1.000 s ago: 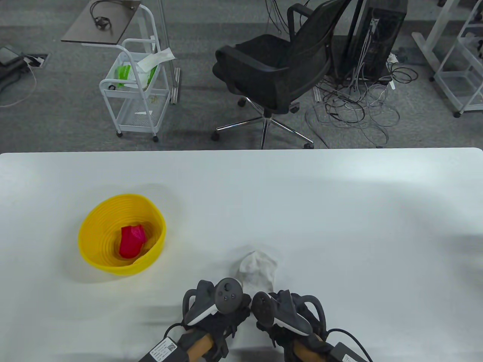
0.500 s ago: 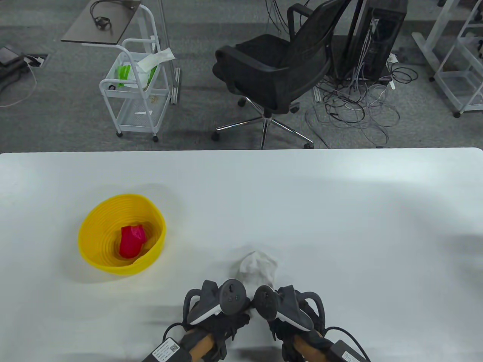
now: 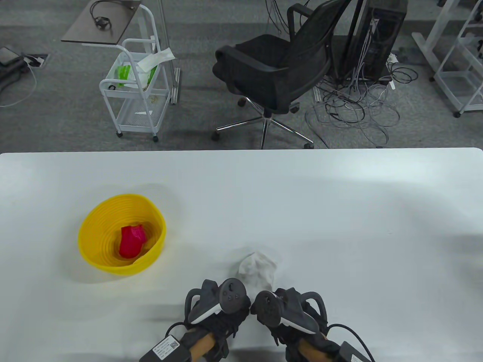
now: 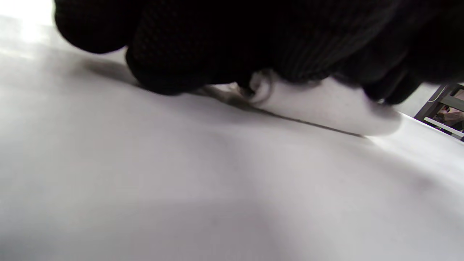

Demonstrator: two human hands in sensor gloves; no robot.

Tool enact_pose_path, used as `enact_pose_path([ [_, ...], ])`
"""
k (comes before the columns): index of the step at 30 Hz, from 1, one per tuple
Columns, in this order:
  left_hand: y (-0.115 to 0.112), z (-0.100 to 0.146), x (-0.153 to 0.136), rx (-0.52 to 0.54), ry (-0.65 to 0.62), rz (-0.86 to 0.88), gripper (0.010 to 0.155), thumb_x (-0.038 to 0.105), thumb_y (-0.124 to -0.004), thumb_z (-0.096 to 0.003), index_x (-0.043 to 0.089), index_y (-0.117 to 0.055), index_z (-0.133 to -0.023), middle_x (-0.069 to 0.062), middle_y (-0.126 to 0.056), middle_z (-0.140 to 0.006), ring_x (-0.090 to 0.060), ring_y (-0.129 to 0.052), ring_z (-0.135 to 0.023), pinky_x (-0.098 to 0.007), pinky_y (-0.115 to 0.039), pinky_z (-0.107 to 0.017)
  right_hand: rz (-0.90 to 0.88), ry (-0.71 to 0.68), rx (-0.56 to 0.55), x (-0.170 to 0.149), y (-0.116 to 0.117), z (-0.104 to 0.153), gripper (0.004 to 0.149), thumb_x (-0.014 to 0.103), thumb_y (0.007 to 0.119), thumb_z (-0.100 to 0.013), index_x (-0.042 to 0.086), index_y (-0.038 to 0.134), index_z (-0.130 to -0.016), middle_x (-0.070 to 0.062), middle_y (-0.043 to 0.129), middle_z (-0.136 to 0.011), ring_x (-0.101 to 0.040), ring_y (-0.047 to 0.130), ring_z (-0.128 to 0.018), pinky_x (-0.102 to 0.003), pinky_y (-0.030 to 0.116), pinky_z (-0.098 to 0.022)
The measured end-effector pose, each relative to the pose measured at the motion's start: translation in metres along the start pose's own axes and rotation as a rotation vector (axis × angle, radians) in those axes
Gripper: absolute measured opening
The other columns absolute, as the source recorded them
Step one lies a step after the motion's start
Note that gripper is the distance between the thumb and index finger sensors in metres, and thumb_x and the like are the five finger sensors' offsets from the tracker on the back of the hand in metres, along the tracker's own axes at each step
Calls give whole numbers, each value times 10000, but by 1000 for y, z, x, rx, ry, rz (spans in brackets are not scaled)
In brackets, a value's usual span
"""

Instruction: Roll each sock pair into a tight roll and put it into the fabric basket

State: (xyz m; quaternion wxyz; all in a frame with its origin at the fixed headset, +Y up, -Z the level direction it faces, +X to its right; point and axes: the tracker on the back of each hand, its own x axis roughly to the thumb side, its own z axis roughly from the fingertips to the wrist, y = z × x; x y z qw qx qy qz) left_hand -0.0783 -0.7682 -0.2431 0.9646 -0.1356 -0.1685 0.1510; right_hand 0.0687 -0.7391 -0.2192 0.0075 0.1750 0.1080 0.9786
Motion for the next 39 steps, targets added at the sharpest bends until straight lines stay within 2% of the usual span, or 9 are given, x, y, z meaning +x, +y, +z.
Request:
enact_pose_path([
  [7,3,1,-1,15,11,1,417,414,-826,-377,250,-953,-739,-41,-967,-664,-216,-990,-434,-457,-789,-419,-46,62,-5,-6,8,-5,409,420,878,-381,406,852,-789,136,908,-868,-147,938,-778,-498,735,-631],
  [13,21,8,-3,104,8,27,454,448,-859,-355,273,-970,-759,-46,-964,-714,-226,-999,-479,-460,-786,-441,-22,103,-3,-7,13,-8,486,443,915,-352,394,815,-825,135,882,-902,-154,925,-798,-503,731,-633],
  [20,6,4,0,12,-6,-60,514,481,-894,-329,280,-941,-799,-37,-943,-752,-221,-987,-513,-460,-777,-464,-8,124,-28,-6,16,-12,469,440,893,-367,397,816,-827,144,886,-880,-134,934,-773,-486,735,-636],
  [25,3,3,5,43,-14,-110,503,440,-930,-316,272,-927,-789,-7,-944,-726,-201,-987,-496,-449,-786,-457,-33,113,-32,-8,12,-12,427,413,857,-397,400,823,-822,135,909,-856,-127,943,-757,-488,731,-639],
  [29,3,2,6,27,-25,-93,434,400,-853,-370,253,-940,-769,-43,-946,-701,-210,-980,-481,-457,-777,-451,-61,105,-20,-9,10,-12,402,397,834,-412,386,837,-813,114,935,-826,-128,958,-732,-491,734,-634],
  [32,2,1,4,10,-24,-66,430,395,-804,-391,238,-943,-766,-48,-945,-691,-219,-974,-477,-463,-770,-450,-69,94,-22,-10,7,-10,412,421,830,-406,405,826,-818,128,914,-852,-135,937,-777,-491,728,-641],
  [36,2,1,5,0,-24,-66,428,395,-796,-395,238,-940,-766,-52,-943,-689,-219,-972,-475,-463,-769,-449,-76,36,-111,-9,-7,-2,392,432,856,-387,413,865,-778,145,922,-845,-129,936,-780,-488,727,-646],
  [39,2,1,4,-1,-15,-47,428,398,-795,-393,239,-941,-763,-47,-944,-686,-219,-973,-471,-463,-770,-447,-88,15,-30,-6,-2,-2,392,428,864,-384,404,872,-775,144,926,-846,-136,937,-781,-492,727,-644],
])
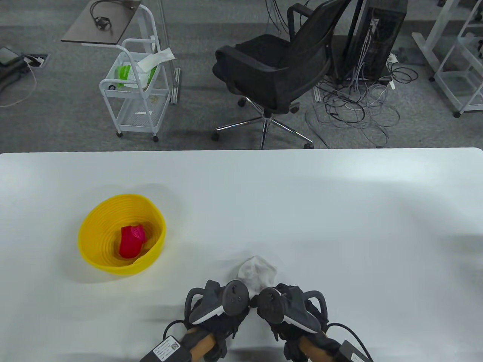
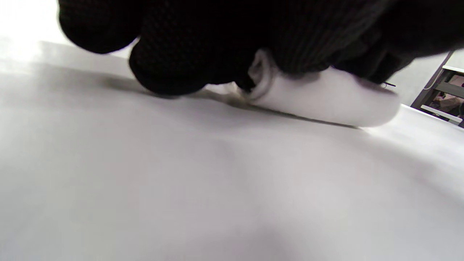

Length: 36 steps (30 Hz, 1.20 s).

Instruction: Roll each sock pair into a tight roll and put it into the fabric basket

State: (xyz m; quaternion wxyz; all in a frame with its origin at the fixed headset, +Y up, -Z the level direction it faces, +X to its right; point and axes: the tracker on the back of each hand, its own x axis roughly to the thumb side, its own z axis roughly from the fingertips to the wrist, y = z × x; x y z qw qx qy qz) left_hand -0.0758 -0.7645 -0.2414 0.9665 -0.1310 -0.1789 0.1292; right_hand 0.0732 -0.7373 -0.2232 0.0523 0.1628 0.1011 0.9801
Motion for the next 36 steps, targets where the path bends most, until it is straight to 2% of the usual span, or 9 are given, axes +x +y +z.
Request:
enact_pose_path([
  [3,-1,0,-1,5,19,31,435,405,-792,-391,231,-937,-763,-52,-946,-684,-225,-973,-464,-466,-769,-445,38,29,53,-2,8,-3,424,431,856,-388,413,830,-811,148,887,-889,-141,919,-807,-494,725,-645],
  [7,4,1,-3,9,28,46,452,411,-810,-382,225,-956,-767,-58,-960,-694,-238,-990,-472,-473,-775,-445,34,55,39,-5,13,-5,449,436,868,-381,421,806,-825,153,865,-912,-144,909,-820,-496,723,-647],
  [13,24,8,-7,90,21,88,452,427,-854,-362,260,-976,-764,-47,-964,-718,-236,-996,-491,-470,-778,-454,74,73,20,-2,17,-7,489,445,880,-369,416,777,-847,156,846,-923,-147,897,-827,-499,715,-653],
  [19,11,4,-5,0,7,14,497,454,-893,-336,254,-956,-787,-39,-949,-747,-232,-991,-510,-469,-776,-464,0,99,18,-8,16,-11,422,409,822,-408,425,801,-829,157,879,-881,-128,915,-794,-492,712,-658],
  [24,3,1,-4,-13,10,-22,537,453,-929,-315,252,-910,-813,-17,-935,-749,-209,-986,-512,-459,-782,-465,-24,101,14,-10,14,-13,405,396,805,-416,420,814,-819,147,908,-850,-121,932,-767,-491,713,-659],
  [26,3,0,-3,16,1,-28,493,417,-929,-323,249,-920,-787,-25,-947,-714,-206,-988,-481,-458,-788,-450,-50,104,25,-13,14,-14,400,396,803,-417,418,819,-816,144,915,-842,-119,935,-762,-491,712,-660],
  [29,2,0,-1,32,-9,-23,430,385,-864,-363,230,-944,-756,-58,-960,-675,-206,-990,-451,-458,-790,-433,-96,100,38,-19,10,-15,406,415,805,-415,426,811,-820,148,911,-854,-123,918,-801,-491,710,-665],
  [33,1,1,2,31,-3,-41,413,381,-830,-380,232,-953,-745,-62,-962,-663,-205,-989,-441,-457,-790,-426,-144,28,-63,-25,-16,-6,397,419,820,-406,425,835,-802,148,918,-846,-125,924,-792,-485,717,-660],
  [36,1,0,-1,16,5,-6,410,385,-822,-385,240,-954,-744,-38,-962,-662,-203,-989,-441,-454,-789,-427,-164,-14,-75,-22,-22,0,391,414,836,-400,415,851,-790,139,928,-835,-129,931,-781,-486,724,-650],
])
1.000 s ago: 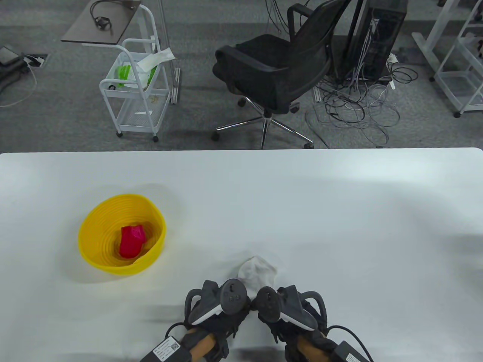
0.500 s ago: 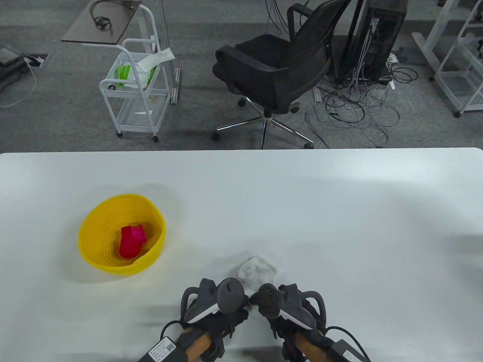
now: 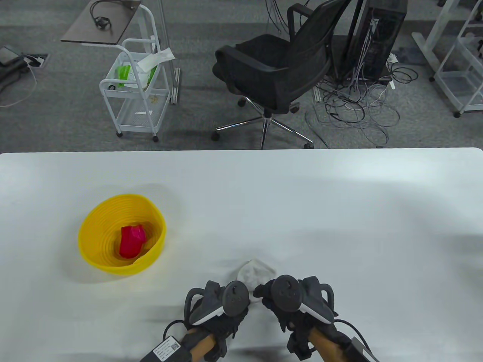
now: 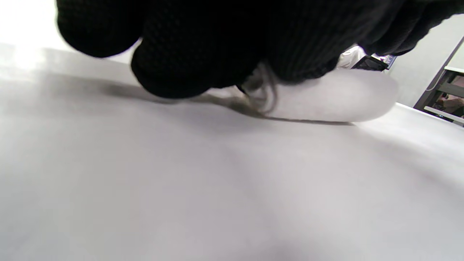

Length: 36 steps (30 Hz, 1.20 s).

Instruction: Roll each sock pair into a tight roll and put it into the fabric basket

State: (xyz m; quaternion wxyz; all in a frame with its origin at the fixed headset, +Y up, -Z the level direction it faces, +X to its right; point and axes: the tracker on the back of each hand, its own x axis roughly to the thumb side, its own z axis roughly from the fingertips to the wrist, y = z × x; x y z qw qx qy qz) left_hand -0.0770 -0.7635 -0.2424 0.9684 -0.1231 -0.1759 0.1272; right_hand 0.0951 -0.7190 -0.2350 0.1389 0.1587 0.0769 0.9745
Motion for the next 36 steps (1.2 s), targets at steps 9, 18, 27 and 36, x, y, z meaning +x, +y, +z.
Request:
enact_pose_path([
  [9,0,1,-3,-15,22,45,422,403,-803,-391,241,-939,-756,-31,-960,-672,-204,-991,-438,-453,-790,-423,168,-12,165,11,27,-1,437,435,837,-397,421,815,-832,142,864,-923,-151,887,-846,-499,708,-659],
  [18,14,9,1,80,7,26,465,438,-842,-363,278,-953,-785,-29,-959,-742,-225,-1003,-490,-463,-788,-446,174,66,141,6,36,-6,480,441,845,-393,427,758,-865,139,817,-964,-163,874,-856,-504,709,-653],
  [27,4,5,2,3,27,-39,550,450,-917,-323,260,-891,-838,-23,-934,-769,-213,-991,-523,-459,-783,-467,212,96,111,7,41,-9,494,419,860,-393,440,742,-872,151,806,-963,-149,882,-840,-498,709,-655],
  [36,3,3,2,1,22,2,431,381,-826,-384,246,-932,-780,-43,-958,-692,-203,-993,-462,-455,-790,-436,168,78,92,5,35,-8,448,430,842,-396,433,792,-840,147,885,-897,-142,909,-813,-494,717,-651],
])
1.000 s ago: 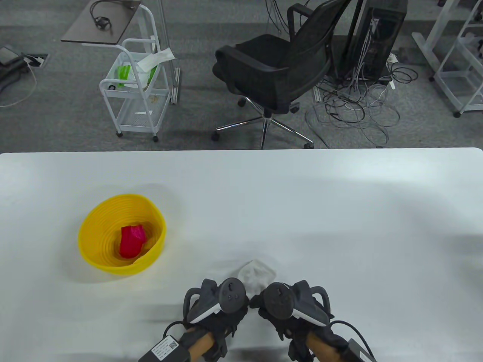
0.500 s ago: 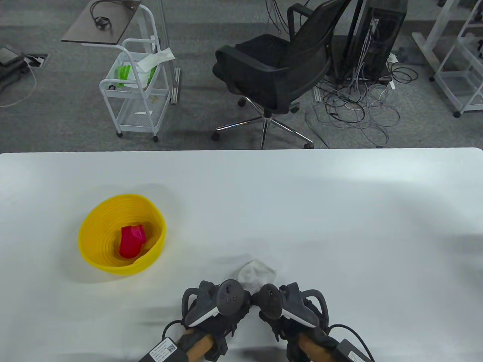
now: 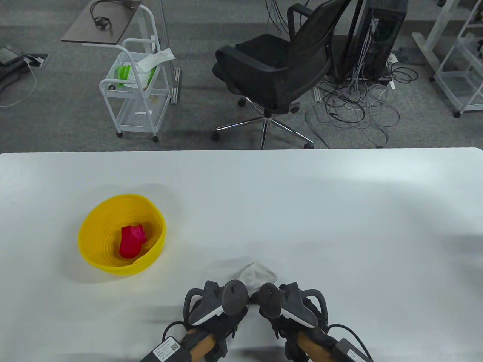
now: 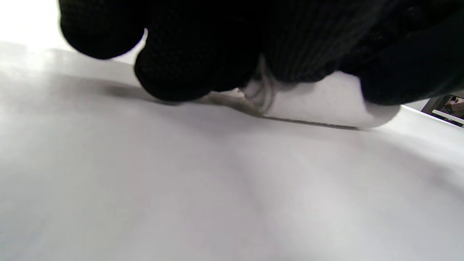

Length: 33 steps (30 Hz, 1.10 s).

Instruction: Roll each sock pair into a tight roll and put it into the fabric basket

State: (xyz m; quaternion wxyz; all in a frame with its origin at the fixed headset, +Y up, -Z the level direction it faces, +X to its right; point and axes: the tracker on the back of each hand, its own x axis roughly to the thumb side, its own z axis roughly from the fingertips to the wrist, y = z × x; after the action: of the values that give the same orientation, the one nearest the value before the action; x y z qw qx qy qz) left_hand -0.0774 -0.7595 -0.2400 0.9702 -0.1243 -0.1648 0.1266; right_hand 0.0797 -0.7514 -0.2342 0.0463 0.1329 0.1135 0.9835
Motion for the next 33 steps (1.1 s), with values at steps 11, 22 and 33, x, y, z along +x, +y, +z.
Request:
enact_pose_path([
  [11,0,-1,-2,-25,14,30,427,387,-797,-398,248,-925,-781,-43,-955,-682,-207,-988,-453,-457,-785,-431,-38,-79,-80,3,-22,13,384,425,878,-377,388,894,-759,128,958,-808,-139,957,-746,-489,749,-618],
  [22,19,4,-6,37,35,65,460,417,-830,-373,232,-960,-774,-47,-988,-685,-225,-1018,-437,-463,-802,-412,17,2,45,-1,-1,1,480,444,878,-377,416,792,-849,142,858,-931,-169,892,-841,-508,718,-643],
  [33,15,3,-4,9,9,41,515,455,-900,-332,260,-935,-807,-31,-970,-728,-220,-1011,-468,-460,-798,-432,-21,53,39,-7,4,-5,477,430,851,-394,423,768,-864,155,837,-936,-158,887,-835,-499,716,-645],
])
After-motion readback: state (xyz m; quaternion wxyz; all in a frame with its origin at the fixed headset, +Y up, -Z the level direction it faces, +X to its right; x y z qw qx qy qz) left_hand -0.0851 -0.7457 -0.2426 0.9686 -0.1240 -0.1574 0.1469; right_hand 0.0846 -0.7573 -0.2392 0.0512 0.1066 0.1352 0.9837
